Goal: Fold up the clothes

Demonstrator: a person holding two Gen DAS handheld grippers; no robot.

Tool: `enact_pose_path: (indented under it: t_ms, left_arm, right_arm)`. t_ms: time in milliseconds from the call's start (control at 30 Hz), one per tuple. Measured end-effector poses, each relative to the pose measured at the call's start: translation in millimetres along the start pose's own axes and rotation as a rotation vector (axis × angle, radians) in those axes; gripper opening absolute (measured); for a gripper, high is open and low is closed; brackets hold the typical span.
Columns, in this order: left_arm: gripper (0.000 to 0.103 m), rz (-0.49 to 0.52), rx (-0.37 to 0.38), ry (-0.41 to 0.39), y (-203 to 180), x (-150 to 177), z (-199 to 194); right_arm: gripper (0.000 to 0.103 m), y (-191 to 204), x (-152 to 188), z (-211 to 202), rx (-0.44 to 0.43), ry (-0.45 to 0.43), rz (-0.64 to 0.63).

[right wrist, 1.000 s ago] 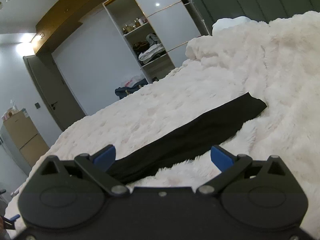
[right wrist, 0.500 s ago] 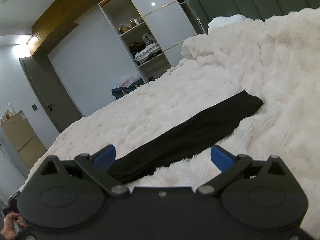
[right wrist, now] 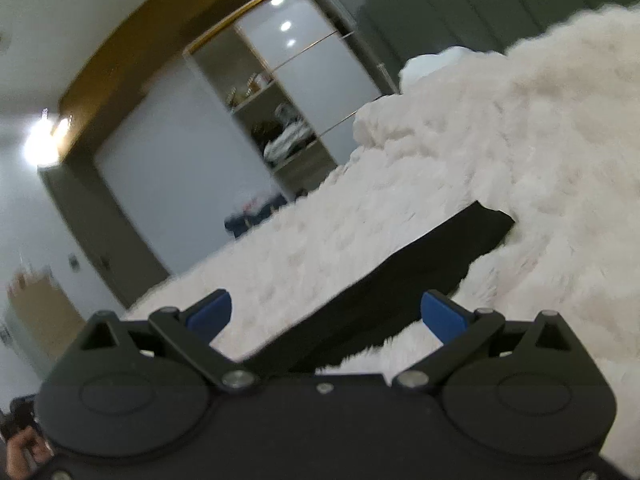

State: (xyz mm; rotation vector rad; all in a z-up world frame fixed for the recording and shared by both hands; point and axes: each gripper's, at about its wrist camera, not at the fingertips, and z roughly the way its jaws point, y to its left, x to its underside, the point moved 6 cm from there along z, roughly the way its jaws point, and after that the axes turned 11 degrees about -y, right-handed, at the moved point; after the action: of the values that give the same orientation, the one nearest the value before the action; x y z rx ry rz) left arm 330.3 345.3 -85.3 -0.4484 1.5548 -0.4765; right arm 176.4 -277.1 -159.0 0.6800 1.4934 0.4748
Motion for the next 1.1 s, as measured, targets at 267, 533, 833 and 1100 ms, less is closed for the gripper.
enact_pose_path:
  t_ms: [267, 533, 833, 1100]
  left_arm:
    - [0.010, 0.234, 0.322, 0.086, -229.5, 0.5, 26.8]
    - [0.010, 0.462, 0.549, 0.313, -397.4, 145.2, 67.2]
    - [0.010, 0.825, 0.694, 0.567, -482.6, 389.7, 69.0]
    - [0.044, 1.013, 0.656, 0.625, -473.3, 500.6, 36.3]
  right_arm:
    - [0.102, -23.8, -17.6, -17.9, 0.045, -0.039, 0.067]
    - [0.100, 20.1, 3.8, -16.7, -0.039, 0.035, -0.226]
    - [0.102, -64.5, -56.3, -62.9, 0.255, -0.354, 0.113]
    - [0.102, -63.6, -53.2, -53.8, 0.224, -0.346, 0.111]
